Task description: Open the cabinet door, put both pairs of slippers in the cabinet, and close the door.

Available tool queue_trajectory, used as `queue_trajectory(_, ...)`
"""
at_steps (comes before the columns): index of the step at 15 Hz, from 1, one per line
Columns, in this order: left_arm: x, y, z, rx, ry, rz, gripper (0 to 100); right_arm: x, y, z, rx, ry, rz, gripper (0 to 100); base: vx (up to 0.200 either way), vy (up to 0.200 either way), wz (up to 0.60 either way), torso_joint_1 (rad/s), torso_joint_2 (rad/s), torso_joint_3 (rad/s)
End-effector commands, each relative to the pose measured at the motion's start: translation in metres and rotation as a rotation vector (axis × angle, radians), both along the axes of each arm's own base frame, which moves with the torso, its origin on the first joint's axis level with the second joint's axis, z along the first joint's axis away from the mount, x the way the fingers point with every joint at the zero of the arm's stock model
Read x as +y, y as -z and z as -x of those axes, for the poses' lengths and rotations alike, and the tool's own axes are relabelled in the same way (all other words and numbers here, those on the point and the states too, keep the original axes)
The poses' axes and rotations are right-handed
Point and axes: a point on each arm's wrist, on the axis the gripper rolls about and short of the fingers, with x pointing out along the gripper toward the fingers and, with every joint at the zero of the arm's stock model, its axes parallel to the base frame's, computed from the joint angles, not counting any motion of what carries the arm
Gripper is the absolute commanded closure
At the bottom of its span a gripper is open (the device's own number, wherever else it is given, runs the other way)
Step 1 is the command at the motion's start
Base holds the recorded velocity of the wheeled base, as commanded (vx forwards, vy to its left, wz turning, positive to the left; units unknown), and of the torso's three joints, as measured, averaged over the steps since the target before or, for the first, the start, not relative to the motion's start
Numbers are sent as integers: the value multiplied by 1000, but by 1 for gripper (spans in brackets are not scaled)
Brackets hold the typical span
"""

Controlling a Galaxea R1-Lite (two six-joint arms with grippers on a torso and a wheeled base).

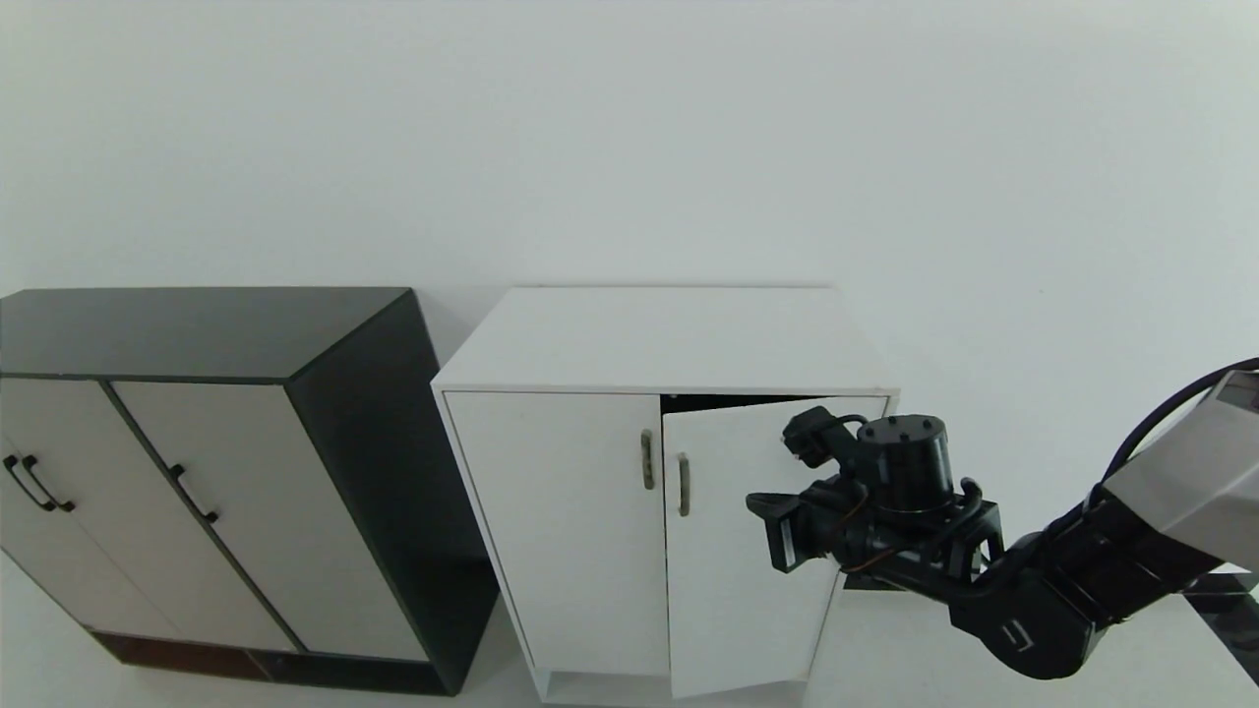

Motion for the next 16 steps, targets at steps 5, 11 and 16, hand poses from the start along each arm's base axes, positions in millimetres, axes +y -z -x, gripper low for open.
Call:
queue_trajectory(5,0,0,0,-1,1,0,100,7,3,-11,-3,-9,-14,100,40,0,0,1,1,0)
queue_trajectory(11,0,0,0,-1,1,0,100,14,5,-31,-29,6,-33,100,0,0,0,0,0,0)
queue_trajectory(16,0,0,0,-1,1,0,100,14,9,-41,-32,20,-34,100,0,0,0,0,0,0)
